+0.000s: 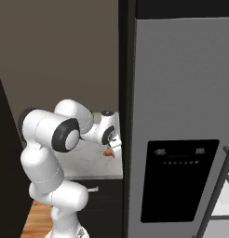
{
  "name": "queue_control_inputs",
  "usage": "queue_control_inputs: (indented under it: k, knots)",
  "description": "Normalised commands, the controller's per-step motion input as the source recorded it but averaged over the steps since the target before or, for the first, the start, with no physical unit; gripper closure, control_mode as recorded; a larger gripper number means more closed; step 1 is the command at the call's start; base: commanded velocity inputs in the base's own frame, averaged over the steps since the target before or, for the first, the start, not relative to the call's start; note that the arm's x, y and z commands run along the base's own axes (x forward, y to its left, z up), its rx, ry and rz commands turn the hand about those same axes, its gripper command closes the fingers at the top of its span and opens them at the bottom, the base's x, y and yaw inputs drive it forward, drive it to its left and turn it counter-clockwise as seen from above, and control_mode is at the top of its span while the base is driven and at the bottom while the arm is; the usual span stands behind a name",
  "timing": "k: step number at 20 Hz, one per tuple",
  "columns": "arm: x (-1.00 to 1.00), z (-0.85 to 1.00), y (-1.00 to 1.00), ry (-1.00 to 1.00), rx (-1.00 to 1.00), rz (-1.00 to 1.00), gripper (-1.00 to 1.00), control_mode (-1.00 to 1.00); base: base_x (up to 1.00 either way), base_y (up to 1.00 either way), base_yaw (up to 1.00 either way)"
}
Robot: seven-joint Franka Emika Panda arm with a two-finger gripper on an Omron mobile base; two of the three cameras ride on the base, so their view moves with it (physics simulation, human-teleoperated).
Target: Place the sweet potato and squash inside the fridge drawer. Close the drawer after placing the vegetables.
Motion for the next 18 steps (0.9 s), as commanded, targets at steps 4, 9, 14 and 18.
queue_control_inputs:
  k: [4,9,14,18]
  knots:
    - [0.0,0.0,0.0,-0.04,0.0,0.0,1.0,-1.0,0.0,0.0,0.0]
    - [-0.18,0.37,0.06,-0.06,0.0,0.0,1.0,-1.0,0.0,0.0,0.0]
    - [-0.53,0.95,0.16,-0.14,0.0,0.0,1.0,-1.0,0.0,0.0,0.0]
    - [-0.79,0.97,0.08,-0.18,0.0,0.0,1.0,-1.0,0.0,0.0,0.0]
